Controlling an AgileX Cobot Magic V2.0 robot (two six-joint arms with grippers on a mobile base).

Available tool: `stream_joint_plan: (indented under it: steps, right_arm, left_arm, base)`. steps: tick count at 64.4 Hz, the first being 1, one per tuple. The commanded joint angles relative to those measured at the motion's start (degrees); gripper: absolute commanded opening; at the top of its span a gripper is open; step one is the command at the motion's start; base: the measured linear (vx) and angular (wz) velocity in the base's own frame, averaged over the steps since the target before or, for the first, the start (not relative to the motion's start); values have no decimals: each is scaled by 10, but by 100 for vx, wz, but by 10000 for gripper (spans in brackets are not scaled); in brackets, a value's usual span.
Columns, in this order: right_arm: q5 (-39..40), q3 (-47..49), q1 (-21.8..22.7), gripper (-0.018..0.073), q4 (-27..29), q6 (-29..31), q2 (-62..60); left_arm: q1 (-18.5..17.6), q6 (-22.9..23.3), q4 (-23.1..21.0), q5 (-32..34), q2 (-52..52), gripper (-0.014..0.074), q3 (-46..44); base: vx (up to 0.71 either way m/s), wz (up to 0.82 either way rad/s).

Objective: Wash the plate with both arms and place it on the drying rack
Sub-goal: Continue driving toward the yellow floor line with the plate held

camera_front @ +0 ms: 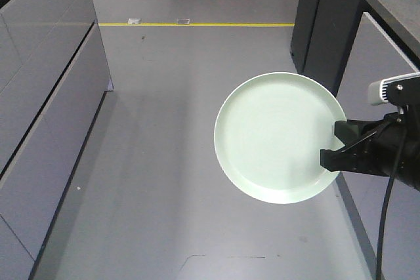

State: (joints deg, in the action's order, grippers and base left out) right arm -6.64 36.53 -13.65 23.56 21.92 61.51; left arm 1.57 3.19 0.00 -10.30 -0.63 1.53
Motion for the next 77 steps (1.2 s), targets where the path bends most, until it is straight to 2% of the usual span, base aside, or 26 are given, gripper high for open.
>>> stream_joint_plan:
  steps: [1,77]
  right_arm:
    - [43,15,2,-9,1,1,-12]
    - [43,15,2,-9,1,1,-12]
  left_arm:
    - [0,2,-4,41,-9,-5,9]
    - [0,2,-4,41,-9,-5,9]
  base:
    - [12,1]
    - [10,1]
